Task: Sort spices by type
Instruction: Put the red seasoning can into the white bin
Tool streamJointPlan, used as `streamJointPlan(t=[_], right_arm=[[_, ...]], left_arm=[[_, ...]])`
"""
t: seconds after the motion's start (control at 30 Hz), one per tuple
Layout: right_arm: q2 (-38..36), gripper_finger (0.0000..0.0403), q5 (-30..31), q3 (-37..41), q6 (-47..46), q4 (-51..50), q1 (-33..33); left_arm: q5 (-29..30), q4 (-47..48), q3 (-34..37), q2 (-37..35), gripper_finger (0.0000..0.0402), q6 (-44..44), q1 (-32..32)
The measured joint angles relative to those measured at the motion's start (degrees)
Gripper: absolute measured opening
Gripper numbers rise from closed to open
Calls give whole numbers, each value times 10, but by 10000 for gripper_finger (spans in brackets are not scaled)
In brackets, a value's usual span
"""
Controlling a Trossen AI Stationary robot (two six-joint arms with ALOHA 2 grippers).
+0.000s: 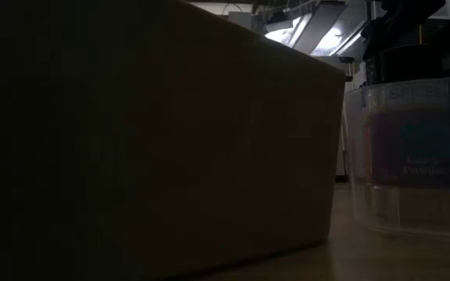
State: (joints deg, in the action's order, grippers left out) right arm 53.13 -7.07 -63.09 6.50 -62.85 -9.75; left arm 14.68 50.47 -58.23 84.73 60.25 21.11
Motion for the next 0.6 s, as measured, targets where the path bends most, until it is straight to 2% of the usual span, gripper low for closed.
streamJointPlan(t=[0.27,0.6], right_arm=[[0,301,0,0,0,0,0],[0,301,0,0,0,0,0]], left_arm=[[-82,5,-4,-2,274,-44,-44],[-86,96,-92,-4,274,-115,-91]])
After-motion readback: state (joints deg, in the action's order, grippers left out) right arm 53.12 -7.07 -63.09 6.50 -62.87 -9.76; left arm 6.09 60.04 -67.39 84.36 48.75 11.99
